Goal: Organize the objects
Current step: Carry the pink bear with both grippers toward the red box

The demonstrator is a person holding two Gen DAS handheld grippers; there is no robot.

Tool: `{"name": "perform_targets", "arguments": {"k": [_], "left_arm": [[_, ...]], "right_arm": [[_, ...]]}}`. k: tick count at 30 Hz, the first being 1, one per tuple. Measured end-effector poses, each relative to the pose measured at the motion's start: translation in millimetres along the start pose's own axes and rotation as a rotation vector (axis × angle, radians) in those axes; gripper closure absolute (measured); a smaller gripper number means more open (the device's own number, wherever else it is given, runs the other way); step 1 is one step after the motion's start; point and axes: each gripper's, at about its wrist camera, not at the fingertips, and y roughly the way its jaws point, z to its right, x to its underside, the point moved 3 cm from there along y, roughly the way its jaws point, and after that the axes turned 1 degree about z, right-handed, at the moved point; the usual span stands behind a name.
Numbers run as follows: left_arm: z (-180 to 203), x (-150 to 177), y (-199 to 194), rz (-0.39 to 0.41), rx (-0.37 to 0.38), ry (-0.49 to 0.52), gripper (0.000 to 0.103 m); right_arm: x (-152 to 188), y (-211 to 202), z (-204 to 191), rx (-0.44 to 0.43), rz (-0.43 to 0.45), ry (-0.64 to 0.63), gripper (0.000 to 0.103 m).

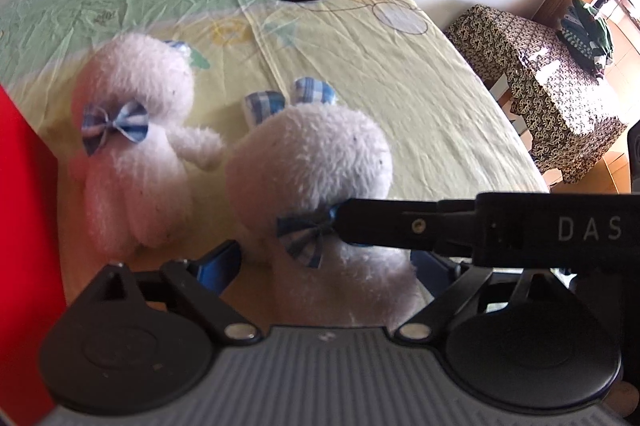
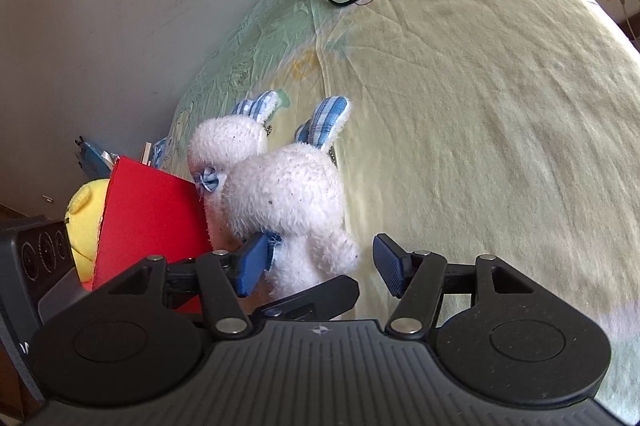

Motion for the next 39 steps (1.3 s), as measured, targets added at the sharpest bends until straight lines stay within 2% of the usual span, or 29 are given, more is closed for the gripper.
{"name": "perform_targets", "arguments": {"k": [7, 16, 19, 35, 39], "left_arm": [[0.7, -2.6, 3.4, -0.012, -0.036, 0.003, 0.008], [-2.3, -1.3, 2.4, -0.001, -0.044, -0.025, 0.007], [-4.3, -0.5, 5.4, -0.003, -0.066, -0.026, 0.000], [-5.9, -1.9, 3.8, -0.026, -0.059, -0.022, 0.000], [-4.7, -0.3, -0.5, -0.014, -0.051, -0.025, 0.002]], "right_arm": [[-0.5, 4.6, -3.6, -0.010, -0.020, -0.018, 0.046], [-2.1, 2.6, 0.2, -0.019, -0.019, 0.019, 0.049], [-1.5, 3.7, -2.8, -0.006, -0.021, 0.010, 0.049], [-0.8, 5.5, -6.1, 0.027, -0.027, 0.020, 0.049], [0.3, 0.2, -7.8, 0.039, -0.013, 0.019, 0.056]]}}
